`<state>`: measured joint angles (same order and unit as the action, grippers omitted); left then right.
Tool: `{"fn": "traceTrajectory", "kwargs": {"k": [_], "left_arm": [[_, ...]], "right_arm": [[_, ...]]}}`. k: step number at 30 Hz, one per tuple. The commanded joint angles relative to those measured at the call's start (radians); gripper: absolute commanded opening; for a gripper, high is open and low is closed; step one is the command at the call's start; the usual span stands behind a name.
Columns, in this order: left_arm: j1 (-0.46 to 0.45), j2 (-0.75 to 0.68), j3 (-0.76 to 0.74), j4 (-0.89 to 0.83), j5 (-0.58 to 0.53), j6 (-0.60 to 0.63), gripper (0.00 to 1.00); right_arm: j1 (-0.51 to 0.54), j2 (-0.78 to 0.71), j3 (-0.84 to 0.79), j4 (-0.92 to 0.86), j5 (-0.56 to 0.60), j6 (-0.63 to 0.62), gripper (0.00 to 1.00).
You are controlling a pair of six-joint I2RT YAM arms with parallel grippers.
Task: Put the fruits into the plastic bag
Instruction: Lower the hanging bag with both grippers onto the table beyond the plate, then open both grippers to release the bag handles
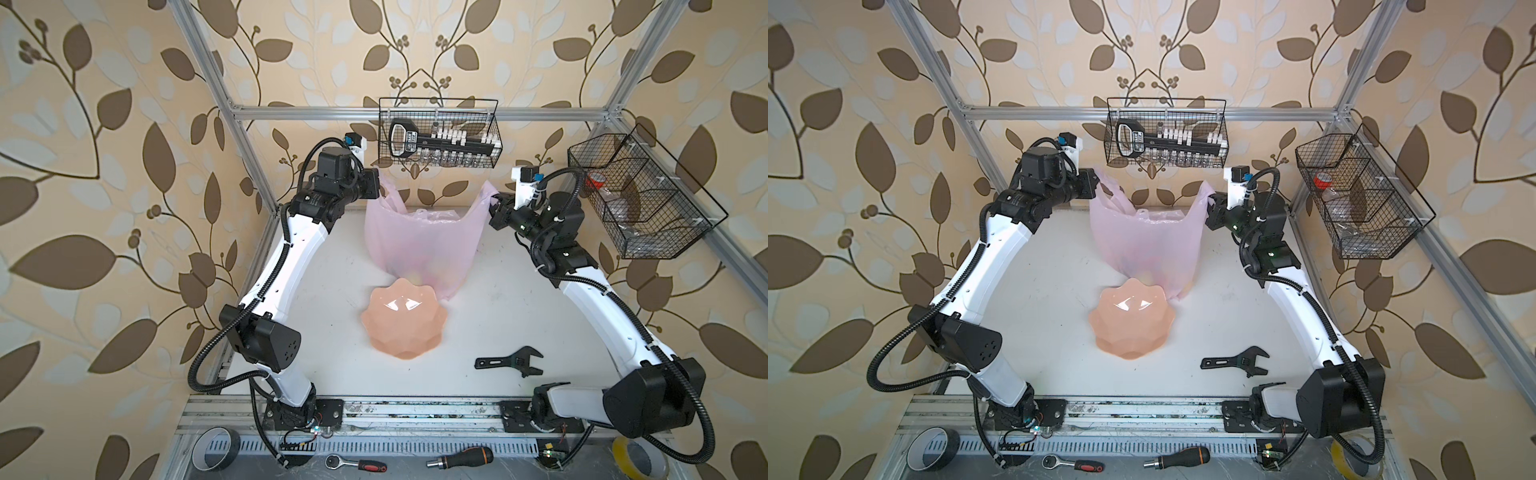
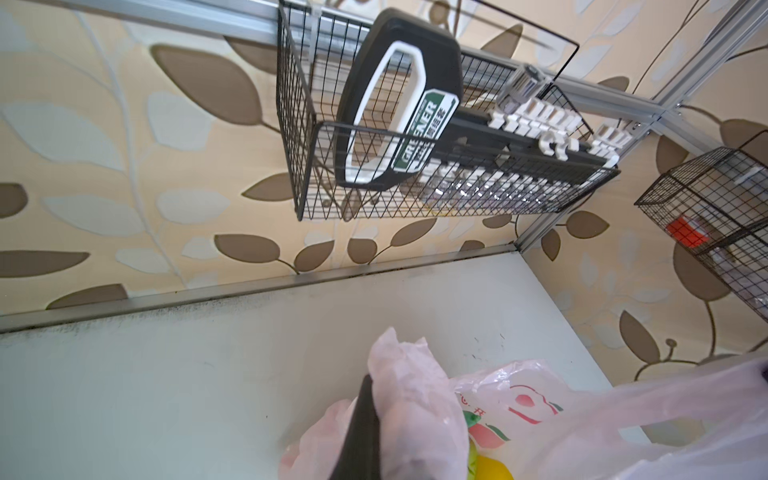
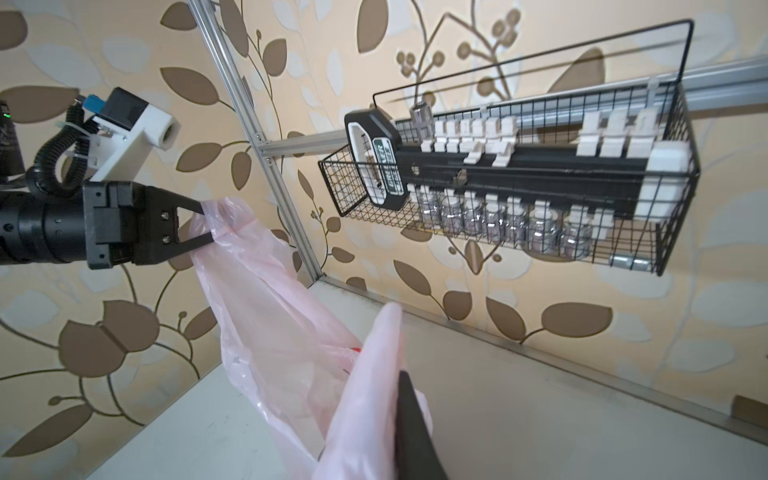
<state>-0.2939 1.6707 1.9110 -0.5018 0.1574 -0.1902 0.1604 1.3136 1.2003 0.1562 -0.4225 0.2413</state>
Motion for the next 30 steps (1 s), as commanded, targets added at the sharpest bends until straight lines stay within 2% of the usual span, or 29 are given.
{"fn": "traceTrajectory", "kwargs": {"k": [1, 8, 12, 13, 14, 18, 20, 24, 27, 30], "left_arm": [[0.002, -0.083, -0.052, 0.041, -0.005, -0.004, 0.0], [0.002, -0.118, -0.117, 0.034, -0.022, 0.003, 0.0], [0.002, -0.136, -0.122, 0.036, -0.039, -0.007, 0.24], [0.002, -0.14, -0.114, 0.034, -0.052, -0.016, 0.36], [0.002, -0.144, -0.105, 0.028, -0.06, -0.022, 0.44], [0.002, -0.171, -0.071, -0.005, -0.108, -0.055, 0.63], [0.003, -0.193, -0.073, -0.009, -0.137, -0.066, 0.69], [0.005, -0.221, -0.078, -0.028, -0.187, -0.073, 0.78], [0.013, -0.272, -0.09, -0.041, -0.192, -0.073, 0.81], [0.015, -0.29, -0.105, -0.053, -0.19, -0.064, 0.84]], "right_arm": [[0.028, -0.049, -0.037, 0.016, 0.011, -0.038, 0.08], [0.039, -0.056, -0.074, -0.002, 0.014, -0.031, 0.19], [0.044, -0.065, -0.073, -0.02, 0.005, -0.033, 0.3], [0.043, -0.07, -0.071, -0.025, 0.005, -0.034, 0.34], [0.044, -0.078, -0.071, -0.028, 0.005, -0.033, 0.38], [0.046, -0.122, -0.074, -0.042, 0.014, -0.037, 0.52], [0.047, -0.146, -0.074, -0.056, 0.023, -0.042, 0.56], [0.047, -0.203, -0.086, -0.088, 0.05, -0.054, 0.75], [0.048, -0.25, -0.113, -0.093, 0.074, -0.06, 0.91], [0.047, -0.288, -0.135, -0.111, 0.092, -0.066, 1.0]]}}
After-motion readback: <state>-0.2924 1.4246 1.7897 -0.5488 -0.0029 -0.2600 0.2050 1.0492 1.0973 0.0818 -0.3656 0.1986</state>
